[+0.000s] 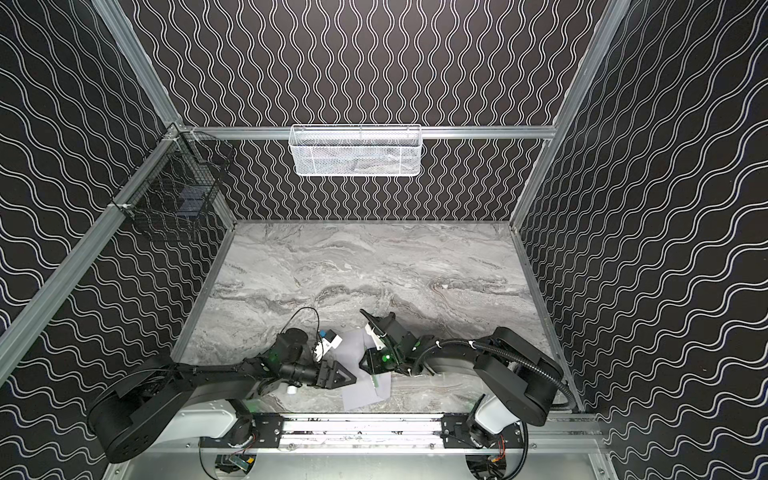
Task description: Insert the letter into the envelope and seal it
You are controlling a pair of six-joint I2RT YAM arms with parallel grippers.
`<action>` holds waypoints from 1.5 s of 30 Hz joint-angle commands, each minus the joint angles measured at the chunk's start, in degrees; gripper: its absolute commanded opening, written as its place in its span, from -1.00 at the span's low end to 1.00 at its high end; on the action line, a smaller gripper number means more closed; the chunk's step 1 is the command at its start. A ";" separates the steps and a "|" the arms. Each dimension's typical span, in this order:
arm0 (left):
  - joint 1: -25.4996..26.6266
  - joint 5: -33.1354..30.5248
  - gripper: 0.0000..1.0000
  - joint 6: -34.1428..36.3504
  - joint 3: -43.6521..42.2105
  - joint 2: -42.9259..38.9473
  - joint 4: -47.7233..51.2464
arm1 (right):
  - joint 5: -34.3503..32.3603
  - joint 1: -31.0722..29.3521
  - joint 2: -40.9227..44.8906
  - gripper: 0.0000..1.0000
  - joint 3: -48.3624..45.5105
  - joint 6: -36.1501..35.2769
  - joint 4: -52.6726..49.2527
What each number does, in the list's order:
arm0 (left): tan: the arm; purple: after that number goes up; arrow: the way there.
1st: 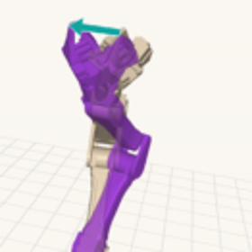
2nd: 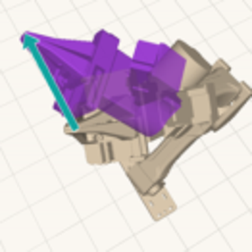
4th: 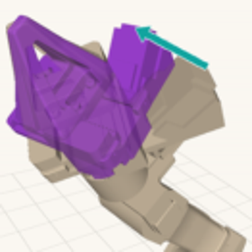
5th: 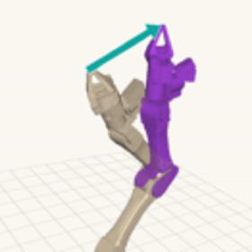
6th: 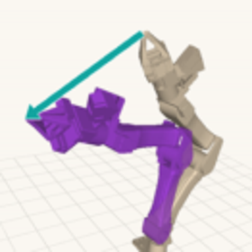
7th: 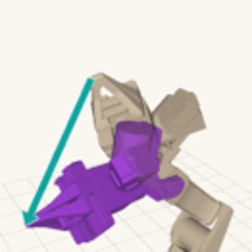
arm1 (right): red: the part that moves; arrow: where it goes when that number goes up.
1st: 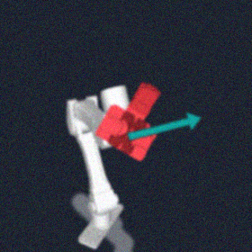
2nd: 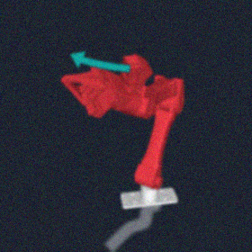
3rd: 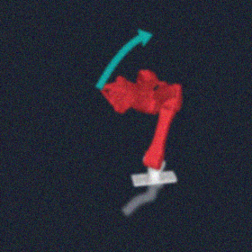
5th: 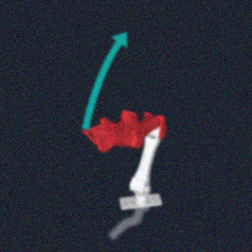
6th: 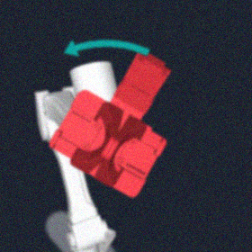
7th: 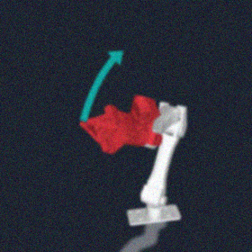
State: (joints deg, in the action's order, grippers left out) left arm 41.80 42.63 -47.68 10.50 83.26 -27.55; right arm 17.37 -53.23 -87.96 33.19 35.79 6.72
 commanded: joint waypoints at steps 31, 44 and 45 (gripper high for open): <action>-0.49 -7.19 0.85 1.64 -0.76 -4.10 10.56 | -5.49 -3.36 5.67 -0.02 0.65 2.23 -12.49; -0.58 -6.94 0.85 2.42 -0.14 -3.03 10.41 | -4.25 -3.95 4.36 -0.03 1.40 1.76 -10.53; -0.58 -7.01 0.85 2.51 -0.05 -2.97 10.45 | -4.12 -3.98 4.46 -0.03 1.36 1.68 -10.42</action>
State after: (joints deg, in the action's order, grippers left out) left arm 41.30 40.51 -46.37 10.41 79.68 -23.46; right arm 12.73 -57.01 -83.85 34.68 37.06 -3.86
